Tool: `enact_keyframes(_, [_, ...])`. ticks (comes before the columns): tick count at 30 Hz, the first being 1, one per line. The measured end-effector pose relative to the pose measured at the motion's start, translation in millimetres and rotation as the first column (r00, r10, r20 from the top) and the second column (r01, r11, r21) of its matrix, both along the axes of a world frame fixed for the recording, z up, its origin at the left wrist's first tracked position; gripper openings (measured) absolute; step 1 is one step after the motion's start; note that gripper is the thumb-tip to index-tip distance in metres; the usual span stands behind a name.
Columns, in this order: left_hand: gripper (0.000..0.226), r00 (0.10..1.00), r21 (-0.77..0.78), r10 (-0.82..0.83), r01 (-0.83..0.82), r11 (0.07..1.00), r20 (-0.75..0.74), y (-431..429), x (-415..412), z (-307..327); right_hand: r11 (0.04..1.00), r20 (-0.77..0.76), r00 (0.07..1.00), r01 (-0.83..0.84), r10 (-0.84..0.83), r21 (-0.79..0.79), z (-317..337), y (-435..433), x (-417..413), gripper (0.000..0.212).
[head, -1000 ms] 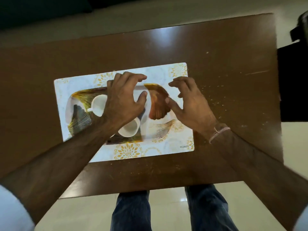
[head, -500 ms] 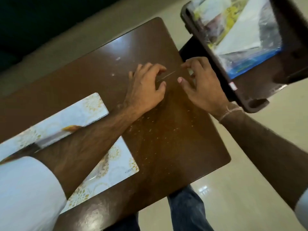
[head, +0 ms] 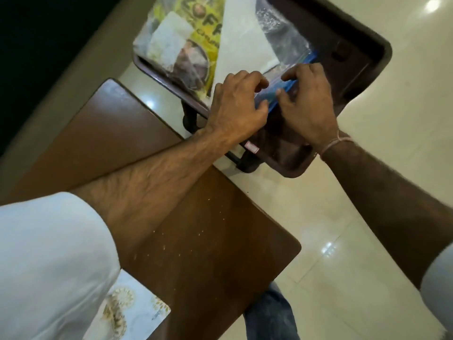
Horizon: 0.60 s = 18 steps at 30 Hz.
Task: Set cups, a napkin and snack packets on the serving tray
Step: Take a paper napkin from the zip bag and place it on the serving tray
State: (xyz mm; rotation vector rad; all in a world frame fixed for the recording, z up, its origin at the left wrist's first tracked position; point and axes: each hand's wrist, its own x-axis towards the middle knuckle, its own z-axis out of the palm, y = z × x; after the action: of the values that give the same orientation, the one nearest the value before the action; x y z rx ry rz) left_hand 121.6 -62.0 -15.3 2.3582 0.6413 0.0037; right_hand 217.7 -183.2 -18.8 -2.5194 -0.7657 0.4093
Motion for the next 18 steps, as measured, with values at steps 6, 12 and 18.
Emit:
enact_keyframes(6, [0.046, 0.976, 0.109, -0.003, 0.027, 0.994, -0.216, -2.6, 25.6, -22.0, 0.941, -0.284, 0.918, 0.319, -0.276, 0.116, -17.6, -1.2, 18.5, 0.025])
enact_keyframes(12, [0.015, 0.940, -0.084, 0.340, -0.338, 0.938, 0.018, 2.8, 27.3, -11.2, 0.821, -0.543, 0.757, 0.536, -0.363, 0.198, -19.5, 6.3, 13.9, 0.018])
enact_keyframes(18, [0.012, 0.871, -0.240, 0.411, -0.352, 0.905, 0.271, -3.0, 22.4, 20.6, 0.936, -0.385, 0.915, 0.230, -0.116, 0.266, -4.1, 41.2, 9.9, 0.040])
